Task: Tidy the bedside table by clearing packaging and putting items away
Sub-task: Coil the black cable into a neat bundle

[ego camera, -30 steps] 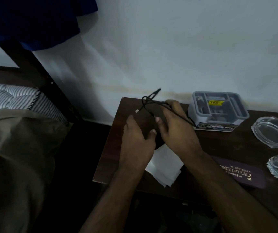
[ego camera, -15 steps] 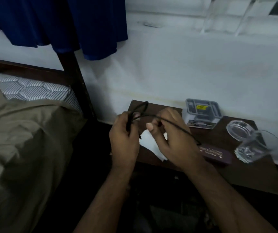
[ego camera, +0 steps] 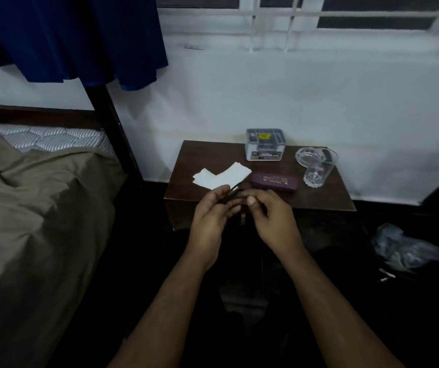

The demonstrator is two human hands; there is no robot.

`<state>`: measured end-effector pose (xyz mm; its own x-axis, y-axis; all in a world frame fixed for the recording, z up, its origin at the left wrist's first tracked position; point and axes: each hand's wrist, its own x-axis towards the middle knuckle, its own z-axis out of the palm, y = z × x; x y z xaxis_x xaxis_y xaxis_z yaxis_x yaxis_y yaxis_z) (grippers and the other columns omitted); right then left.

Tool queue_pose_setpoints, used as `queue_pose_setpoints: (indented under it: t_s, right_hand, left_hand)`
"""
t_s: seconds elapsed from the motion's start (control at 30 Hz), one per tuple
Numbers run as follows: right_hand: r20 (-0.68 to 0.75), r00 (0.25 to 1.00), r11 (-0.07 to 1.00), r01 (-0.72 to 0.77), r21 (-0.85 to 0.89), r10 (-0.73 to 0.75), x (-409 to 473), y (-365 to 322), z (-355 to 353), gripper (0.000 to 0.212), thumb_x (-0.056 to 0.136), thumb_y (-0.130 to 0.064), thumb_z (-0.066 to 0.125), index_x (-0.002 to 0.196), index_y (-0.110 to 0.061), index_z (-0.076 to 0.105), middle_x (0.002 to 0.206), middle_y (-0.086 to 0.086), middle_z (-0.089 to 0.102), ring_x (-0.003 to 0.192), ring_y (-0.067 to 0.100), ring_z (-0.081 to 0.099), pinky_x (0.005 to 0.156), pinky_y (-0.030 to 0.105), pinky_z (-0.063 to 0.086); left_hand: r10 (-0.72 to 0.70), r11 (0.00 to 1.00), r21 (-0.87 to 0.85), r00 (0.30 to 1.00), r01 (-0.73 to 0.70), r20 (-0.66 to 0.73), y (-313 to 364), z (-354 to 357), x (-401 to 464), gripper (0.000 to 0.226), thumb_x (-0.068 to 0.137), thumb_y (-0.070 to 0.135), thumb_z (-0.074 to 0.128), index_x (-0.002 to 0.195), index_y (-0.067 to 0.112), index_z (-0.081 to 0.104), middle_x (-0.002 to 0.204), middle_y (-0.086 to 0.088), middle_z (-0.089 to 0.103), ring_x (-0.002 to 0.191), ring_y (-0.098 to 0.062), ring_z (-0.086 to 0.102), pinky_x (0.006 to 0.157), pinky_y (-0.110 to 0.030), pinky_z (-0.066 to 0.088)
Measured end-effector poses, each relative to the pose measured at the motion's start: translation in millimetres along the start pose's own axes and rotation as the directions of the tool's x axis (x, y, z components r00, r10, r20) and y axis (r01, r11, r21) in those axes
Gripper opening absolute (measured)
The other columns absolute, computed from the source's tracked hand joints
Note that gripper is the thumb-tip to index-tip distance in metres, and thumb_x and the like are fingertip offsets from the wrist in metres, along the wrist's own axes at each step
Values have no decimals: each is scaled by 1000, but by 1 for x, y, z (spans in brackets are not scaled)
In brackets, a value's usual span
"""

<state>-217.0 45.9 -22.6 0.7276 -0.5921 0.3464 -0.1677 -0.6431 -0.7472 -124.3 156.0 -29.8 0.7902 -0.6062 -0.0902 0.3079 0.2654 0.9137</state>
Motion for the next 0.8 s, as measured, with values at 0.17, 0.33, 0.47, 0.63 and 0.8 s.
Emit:
queue_pose_setpoints:
  t_s: [0.17,0.33,0.47,0.63,0.8]
  right_hand:
    - [-28,999,996,-42,76,44,-34,1,-9,19,98,-18,63,115,-19,70,111,-8,69,106,7,64,96,25,51]
    - [24,999,994,-27,102,25,-36,1,-9,11,99,-30,60,96,-24,69,88,-10,74,86,5,70,80,32,56]
    - [133,991,987,-36,154,15,-30,4,-9,18,97,-35,66,89,-20,73,84,-7,75,80,5,69,76,29,55]
    - [176,983,911,-123,394,57,-25,8,-14,25,103,-28,58,81,-20,67,72,-17,60,71,-4,52,70,19,43]
    - [37,974,805,-204,557,222,-18,5,-17,47,108,-33,46,64,-37,60,57,-18,45,55,0,38,54,19,35]
  left_hand:
    - [117,970,217,993,-111,-14,-12,19,-23,26,104,-3,45,117,3,68,112,-14,74,100,-18,75,85,-29,60]
    - [140,946,305,988,-114,-65,-17,15,-28,8,97,-1,61,102,-2,68,97,-21,73,78,-16,73,64,-28,61]
    - [178,908,404,974,-109,-137,-17,6,-24,6,95,2,64,95,7,68,88,-18,71,61,-8,67,40,-24,48]
    - [182,930,363,924,-51,-337,-17,-5,-8,13,101,7,55,98,17,63,90,-9,69,53,-10,66,45,-27,49]
    - [339,680,717,933,-155,-120,-23,-11,-2,23,90,2,63,105,17,73,123,-10,58,112,-17,56,104,-33,48]
